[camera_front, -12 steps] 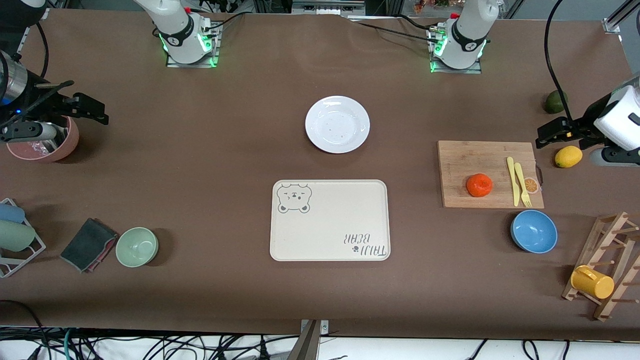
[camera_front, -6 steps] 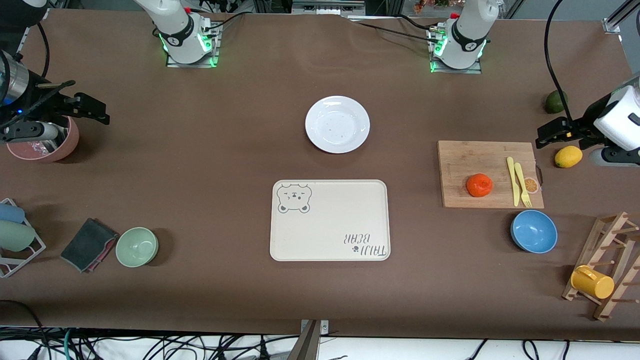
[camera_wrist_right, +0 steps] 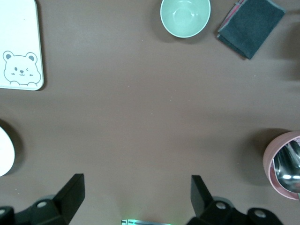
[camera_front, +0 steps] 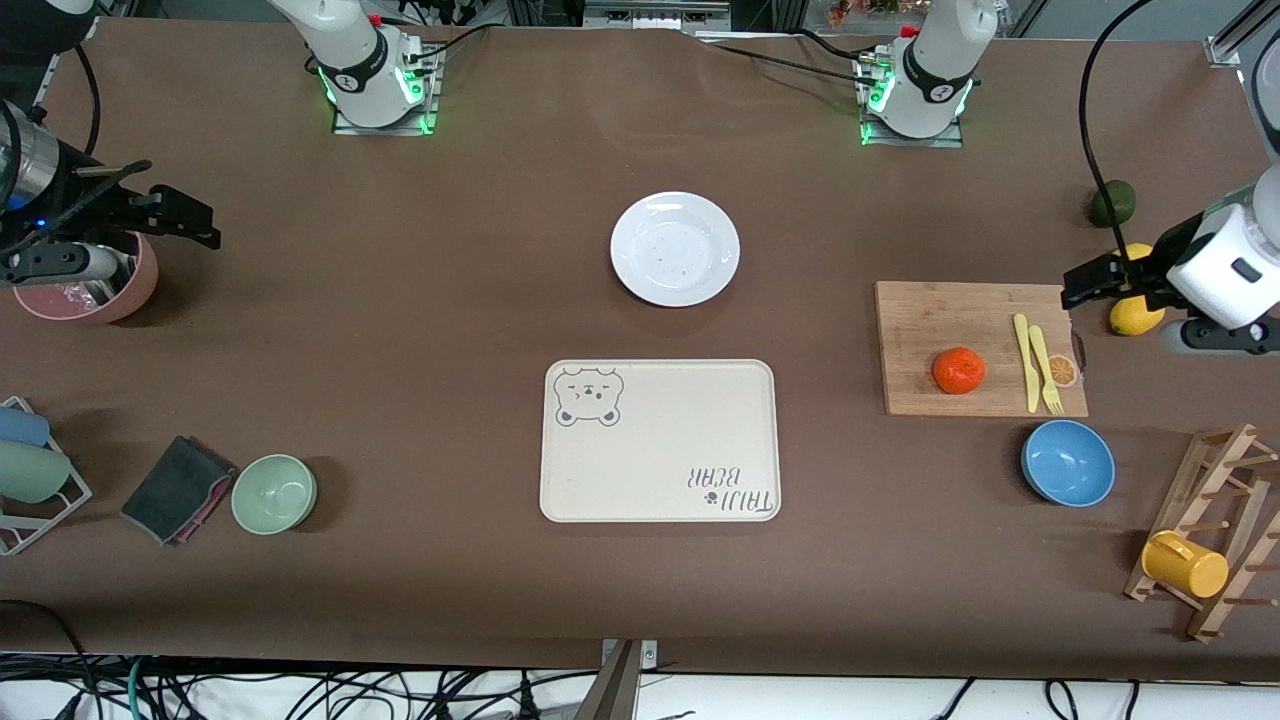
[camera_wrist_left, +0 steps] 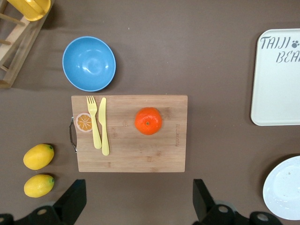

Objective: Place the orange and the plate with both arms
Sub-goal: 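Move the left gripper down over the orange on the cutting board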

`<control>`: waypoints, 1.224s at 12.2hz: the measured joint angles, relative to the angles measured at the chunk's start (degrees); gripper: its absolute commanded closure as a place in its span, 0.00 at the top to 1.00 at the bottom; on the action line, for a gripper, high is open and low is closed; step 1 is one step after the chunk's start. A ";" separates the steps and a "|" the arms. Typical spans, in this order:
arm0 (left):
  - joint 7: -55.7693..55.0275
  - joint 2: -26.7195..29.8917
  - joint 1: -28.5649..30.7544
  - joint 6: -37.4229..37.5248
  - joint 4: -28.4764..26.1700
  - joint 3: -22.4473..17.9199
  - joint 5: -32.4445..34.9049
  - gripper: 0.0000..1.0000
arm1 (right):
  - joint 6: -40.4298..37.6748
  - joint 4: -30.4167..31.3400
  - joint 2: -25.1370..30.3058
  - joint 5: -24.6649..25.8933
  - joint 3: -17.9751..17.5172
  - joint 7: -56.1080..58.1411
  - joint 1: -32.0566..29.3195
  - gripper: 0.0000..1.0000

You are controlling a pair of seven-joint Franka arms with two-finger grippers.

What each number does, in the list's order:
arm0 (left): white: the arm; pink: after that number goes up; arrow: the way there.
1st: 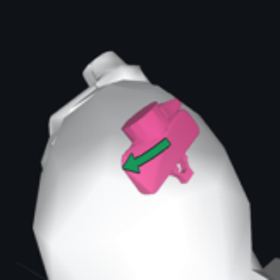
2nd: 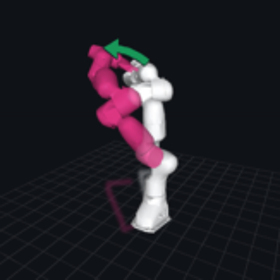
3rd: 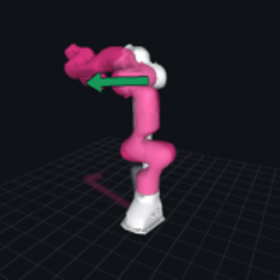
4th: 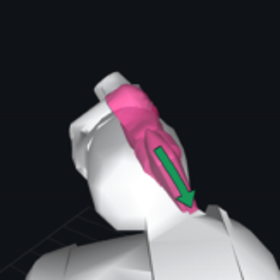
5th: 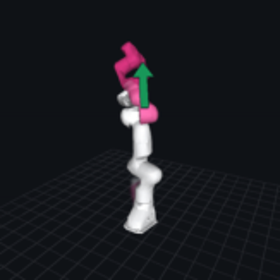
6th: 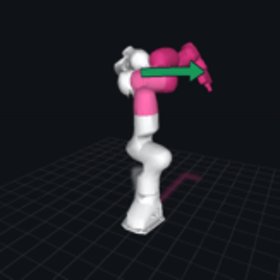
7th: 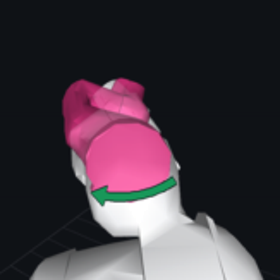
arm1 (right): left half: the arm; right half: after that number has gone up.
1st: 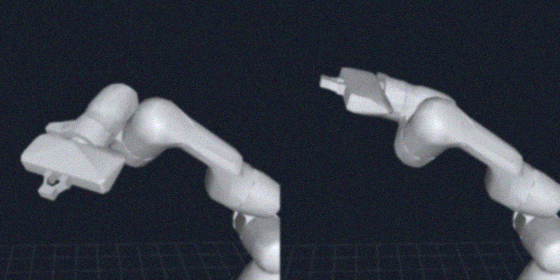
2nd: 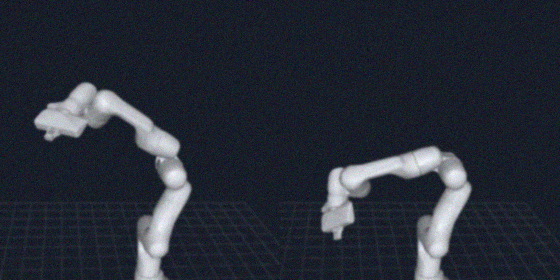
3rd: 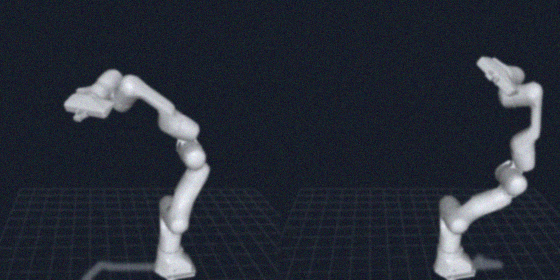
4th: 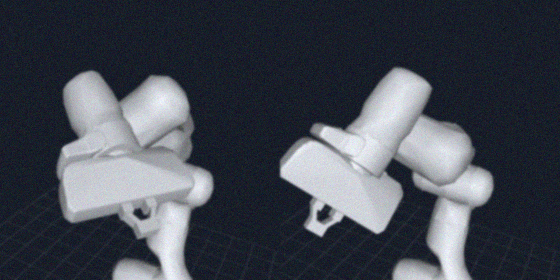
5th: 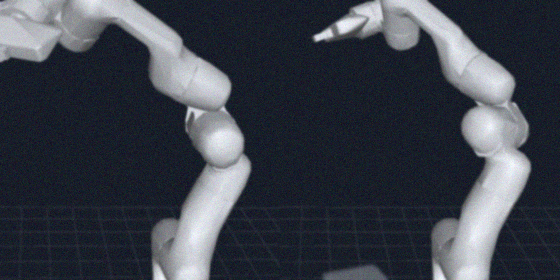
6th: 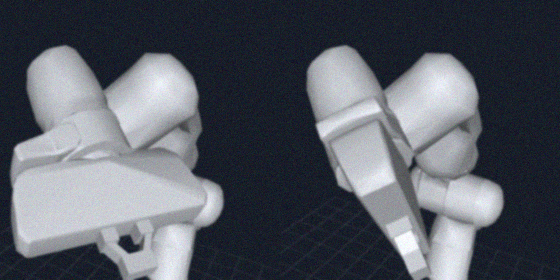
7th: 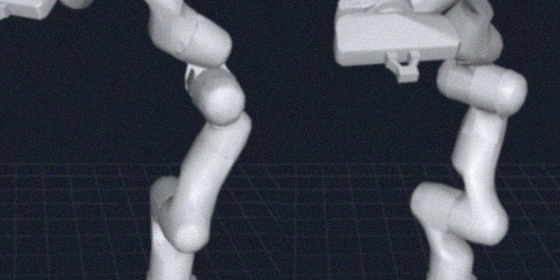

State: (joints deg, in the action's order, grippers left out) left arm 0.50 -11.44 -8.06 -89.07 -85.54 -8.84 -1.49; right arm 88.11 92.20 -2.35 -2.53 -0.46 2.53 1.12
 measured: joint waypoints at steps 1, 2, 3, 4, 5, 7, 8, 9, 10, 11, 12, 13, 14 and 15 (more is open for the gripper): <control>0.00 -1.72 0.03 -0.60 -0.07 0.00 0.00 1.00 | -0.01 0.01 -0.01 -0.09 -0.01 0.00 0.00 1.00; -0.01 -3.67 0.02 -1.41 -0.13 0.02 0.00 1.00 | -0.01 0.03 -0.02 -0.11 -0.01 0.00 0.00 1.00; -0.02 -5.66 0.03 -2.53 -0.30 0.02 0.00 1.00 | -0.01 0.04 -0.03 -0.12 -0.01 0.00 0.00 1.00; -0.02 -7.38 0.09 -3.84 -0.63 0.02 0.00 1.00 | -0.01 0.04 -0.02 -0.14 -0.02 0.00 0.00 1.00; -0.02 -8.95 0.28 -5.46 -1.28 0.02 0.00 1.00 | -0.01 0.05 -0.03 -0.14 -0.02 0.00 0.00 1.00; -0.02 -12.19 0.67 -9.68 -2.94 0.02 0.00 1.00 | -0.02 0.07 -0.03 -0.15 -0.02 0.00 0.00 1.00; -0.02 -13.69 0.69 -11.89 -3.93 0.02 -0.15 1.00 | -0.02 0.09 -0.04 -0.15 -0.02 0.00 0.00 1.00; -0.02 -14.89 0.70 -14.74 -5.48 0.03 -0.93 1.00 | -0.02 0.10 -0.04 -0.15 -0.02 0.00 0.00 1.00; -0.02 -15.65 0.71 -18.06 -7.68 0.03 -1.59 1.00 | -0.02 0.10 -0.04 -0.15 -0.02 0.00 0.00 1.00; -0.02 -16.00 0.74 -20.87 -10.02 0.02 -1.80 1.00 | -0.02 0.10 -0.04 -0.16 -0.02 0.00 0.00 1.00; 0.00 -16.14 0.75 -22.59 -11.94 0.03 -1.82 1.00 | -0.03 0.10 -0.04 -0.16 -0.02 0.00 0.00 1.00; 0.07 -16.15 0.75 -23.62 -13.34 0.07 -1.82 1.00 | -0.03 0.10 -0.04 -0.16 -0.02 0.00 0.00 1.00; 0.13 -16.16 0.74 -24.48 -14.36 0.18 -1.82 1.00 | -0.04 0.10 -0.04 -0.16 -0.02 0.00 0.00 1.00; 0.33 -16.18 0.74 -25.45 -15.39 0.27 -1.82 1.00 | -0.04 0.10 -0.04 -0.16 -0.02 0.00 0.00 1.00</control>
State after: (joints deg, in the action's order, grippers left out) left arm 0.82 -27.63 -7.32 -114.52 -100.93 -8.57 -3.31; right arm 88.07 92.31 -2.39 -2.70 -0.48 2.53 1.11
